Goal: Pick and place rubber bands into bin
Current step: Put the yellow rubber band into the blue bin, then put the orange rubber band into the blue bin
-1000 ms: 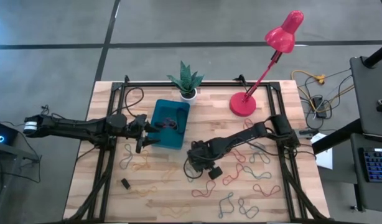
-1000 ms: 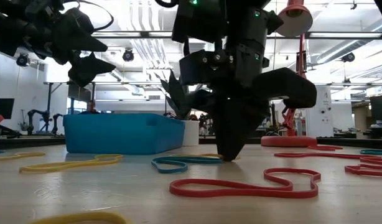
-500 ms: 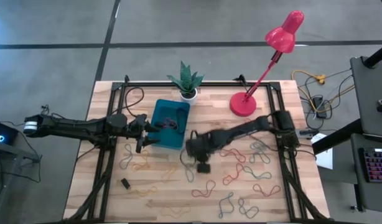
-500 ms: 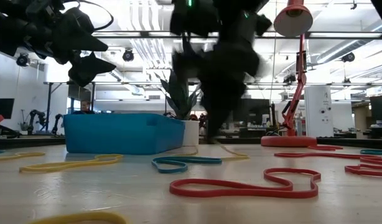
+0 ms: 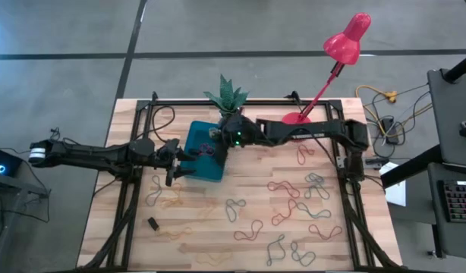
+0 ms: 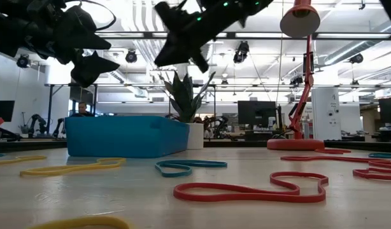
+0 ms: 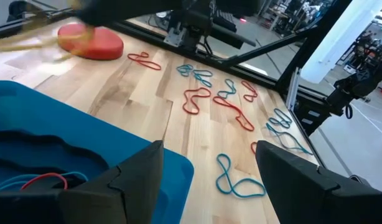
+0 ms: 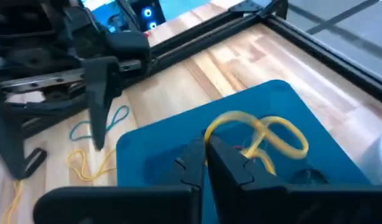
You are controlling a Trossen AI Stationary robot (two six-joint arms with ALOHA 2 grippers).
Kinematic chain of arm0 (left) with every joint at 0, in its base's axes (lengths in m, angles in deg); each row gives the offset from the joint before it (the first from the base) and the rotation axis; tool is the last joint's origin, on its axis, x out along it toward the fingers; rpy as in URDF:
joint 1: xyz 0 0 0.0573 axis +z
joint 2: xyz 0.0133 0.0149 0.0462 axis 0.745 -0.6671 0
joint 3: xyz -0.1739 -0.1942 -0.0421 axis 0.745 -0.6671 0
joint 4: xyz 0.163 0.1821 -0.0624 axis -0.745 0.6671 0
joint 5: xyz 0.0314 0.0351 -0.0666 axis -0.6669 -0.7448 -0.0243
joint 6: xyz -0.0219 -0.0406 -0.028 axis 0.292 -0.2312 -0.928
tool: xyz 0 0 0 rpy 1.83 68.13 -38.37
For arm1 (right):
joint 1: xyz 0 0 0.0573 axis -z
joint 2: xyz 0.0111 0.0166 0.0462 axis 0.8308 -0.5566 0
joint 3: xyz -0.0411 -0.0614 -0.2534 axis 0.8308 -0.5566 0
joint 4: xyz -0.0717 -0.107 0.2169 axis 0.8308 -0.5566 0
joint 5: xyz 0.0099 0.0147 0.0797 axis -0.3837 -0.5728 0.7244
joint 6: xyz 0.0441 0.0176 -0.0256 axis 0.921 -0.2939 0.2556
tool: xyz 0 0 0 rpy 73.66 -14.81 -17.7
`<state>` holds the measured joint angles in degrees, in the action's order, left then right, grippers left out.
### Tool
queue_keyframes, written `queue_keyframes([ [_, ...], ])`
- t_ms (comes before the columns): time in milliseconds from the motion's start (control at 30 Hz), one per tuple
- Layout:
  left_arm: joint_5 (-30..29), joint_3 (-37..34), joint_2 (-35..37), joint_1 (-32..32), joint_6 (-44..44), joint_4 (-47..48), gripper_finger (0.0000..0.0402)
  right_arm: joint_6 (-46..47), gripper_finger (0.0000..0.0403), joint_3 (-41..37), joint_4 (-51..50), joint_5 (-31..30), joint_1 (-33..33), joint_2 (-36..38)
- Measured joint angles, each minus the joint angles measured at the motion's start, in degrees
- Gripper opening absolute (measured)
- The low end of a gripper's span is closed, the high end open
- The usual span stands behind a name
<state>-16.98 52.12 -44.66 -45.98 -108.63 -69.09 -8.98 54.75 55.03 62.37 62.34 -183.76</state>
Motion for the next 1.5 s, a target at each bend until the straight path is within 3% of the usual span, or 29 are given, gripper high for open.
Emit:
queue_keyframes([
  [200,-0.02,0.0,-0.02,0.0,-0.01,-0.09,0.024,0.19,0.0009,9.49,-2.71,10.45,0.73,-9.89],
  [367,-0.04,0.22,0.03,0.0,-0.12,-0.33,0.024,-1.63,0.0023,19.47,-19.94,6.98,0.36,-17.58],
  [533,0.0,0.33,0.12,-0.03,-0.12,-0.45,0.024,-9.89,0.0074,28.87,-35.2,5.62,-0.41,-21.59],
  [700,-0.02,0.33,0.12,-0.04,-0.1,-0.44,0.024,-27.13,0.0126,31.9,-40.58,5.0,-3.82,-18.9],
  [833,-0.02,0.33,0.14,-0.04,-0.08,-0.44,0.024,-30.33,0.0143,29.42,-47.88,0.05,-6.29,-15.21],
  [967,-0.04,0.33,-0.09,-0.04,-0.03,-0.48,0.024,-24.0,0.0145,22.95,-56.6,3.74,-6.53,-12.69],
  [1133,-0.04,0.12,-0.47,-0.04,-0.01,-0.35,0.024,-13.04,0.0129,9.34,-53.84,5.99,-9.58,-1.67],
  [1367,-0.24,0.04,-0.88,-0.04,0.41,-0.38,0.024,23.14,0.0115,-15.25,-49.68,0.76,-9.83,17.63],
  [1500,-0.23,0.02,-1.37,-0.04,0.49,-0.27,0.024,44.35,0.0125,-26.26,-50.03,1.34,-7.69,24.58],
])
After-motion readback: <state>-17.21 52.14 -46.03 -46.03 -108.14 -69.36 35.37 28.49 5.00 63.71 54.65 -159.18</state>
